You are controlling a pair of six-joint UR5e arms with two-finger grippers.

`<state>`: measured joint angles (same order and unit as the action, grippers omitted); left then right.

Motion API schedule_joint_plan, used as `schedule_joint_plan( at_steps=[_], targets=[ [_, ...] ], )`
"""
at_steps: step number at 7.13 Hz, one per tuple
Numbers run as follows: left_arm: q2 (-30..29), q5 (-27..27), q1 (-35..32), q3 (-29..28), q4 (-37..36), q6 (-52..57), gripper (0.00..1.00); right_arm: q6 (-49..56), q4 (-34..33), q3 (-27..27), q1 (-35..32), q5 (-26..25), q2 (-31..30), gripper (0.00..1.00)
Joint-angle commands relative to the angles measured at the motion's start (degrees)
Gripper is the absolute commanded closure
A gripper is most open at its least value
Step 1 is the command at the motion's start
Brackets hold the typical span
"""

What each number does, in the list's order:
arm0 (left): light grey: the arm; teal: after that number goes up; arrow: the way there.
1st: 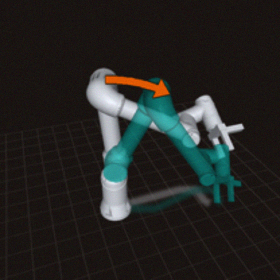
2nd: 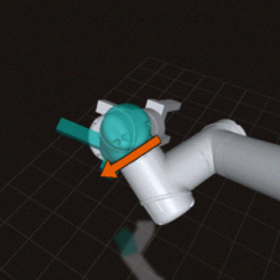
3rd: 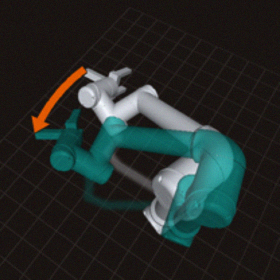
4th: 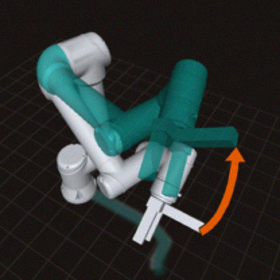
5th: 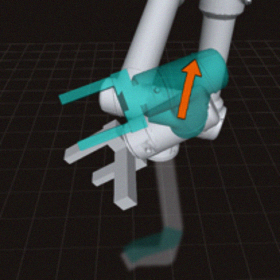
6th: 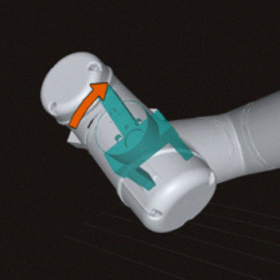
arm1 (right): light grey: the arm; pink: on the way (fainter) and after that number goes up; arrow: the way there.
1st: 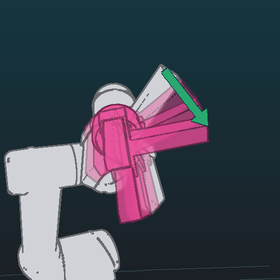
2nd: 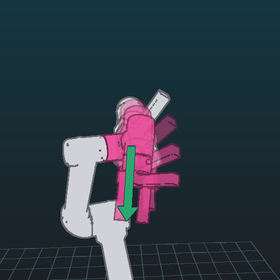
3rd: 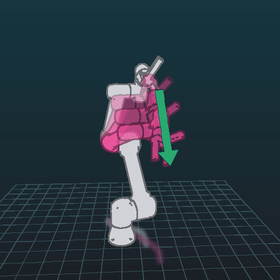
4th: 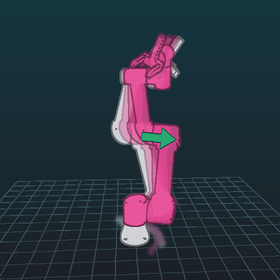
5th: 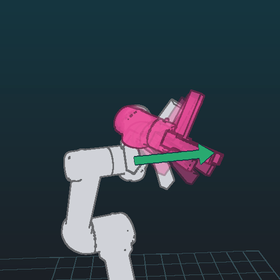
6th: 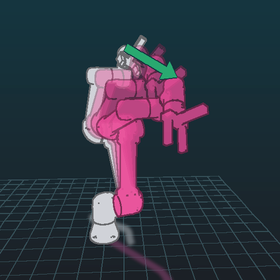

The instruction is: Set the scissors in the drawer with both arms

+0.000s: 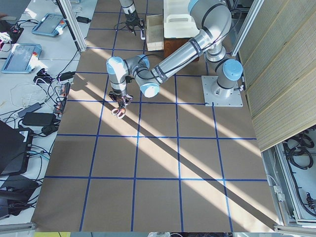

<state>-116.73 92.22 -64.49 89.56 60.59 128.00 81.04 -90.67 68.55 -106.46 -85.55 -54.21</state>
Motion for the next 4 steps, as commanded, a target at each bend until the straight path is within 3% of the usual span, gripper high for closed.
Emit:
schedule_joint_plan(
  at_steps=[1, 4],
  targets=[
    [3.34, -2.48, -1.69, 0.0, 4.69, -2.04, 1.0, 0.17, -1.17, -1.67, 0.29, 0.3, 1.04, 0.41],
    [6.77, -2.58, -3.79, 0.09, 9.09, -6.69, 1.0, 0.26, -2.49, -2.02, 0.55, 0.48, 0.95, 0.4]
  ],
)
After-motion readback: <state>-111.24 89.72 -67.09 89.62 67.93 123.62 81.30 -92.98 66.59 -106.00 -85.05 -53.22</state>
